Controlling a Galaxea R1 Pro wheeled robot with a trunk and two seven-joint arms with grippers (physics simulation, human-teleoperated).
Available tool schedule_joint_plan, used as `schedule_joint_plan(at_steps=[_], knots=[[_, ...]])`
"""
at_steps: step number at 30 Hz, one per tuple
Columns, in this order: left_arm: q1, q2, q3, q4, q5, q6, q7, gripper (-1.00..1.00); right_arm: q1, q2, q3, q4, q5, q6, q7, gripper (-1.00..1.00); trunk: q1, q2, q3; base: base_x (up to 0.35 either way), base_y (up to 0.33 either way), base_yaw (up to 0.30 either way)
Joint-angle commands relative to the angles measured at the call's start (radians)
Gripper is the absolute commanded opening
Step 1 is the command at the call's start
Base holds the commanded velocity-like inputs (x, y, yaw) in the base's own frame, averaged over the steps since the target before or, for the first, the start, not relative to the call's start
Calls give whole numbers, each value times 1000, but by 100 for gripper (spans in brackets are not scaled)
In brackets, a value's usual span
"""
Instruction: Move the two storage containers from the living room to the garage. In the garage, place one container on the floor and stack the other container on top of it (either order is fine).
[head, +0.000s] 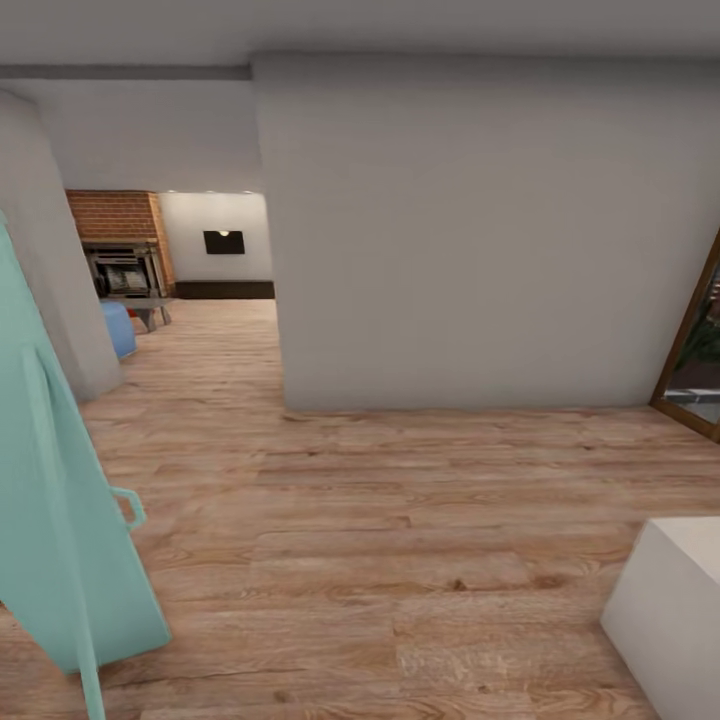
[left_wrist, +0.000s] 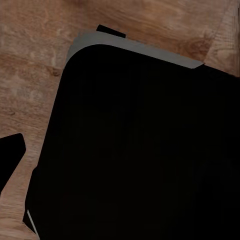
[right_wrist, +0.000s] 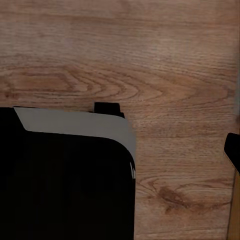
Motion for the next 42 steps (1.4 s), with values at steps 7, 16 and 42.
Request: schedule_joint_plan(at_steps=[7, 16, 42], knots=[[0, 0, 2, -1, 3, -2, 0, 100, -1, 1, 9, 3, -9, -1, 0, 100, 1, 0, -1, 323, 0, 0], [0, 0, 2, 0, 5, -2, 0, 100, -1, 1, 5, 3, -11, -2, 3, 100, 1, 0, -1, 323, 0, 0], [0, 0, 2, 0, 5, -2, 1, 100, -1, 2, -7, 1, -18, -5, -10, 100, 1, 0, -1, 323, 0, 0]])
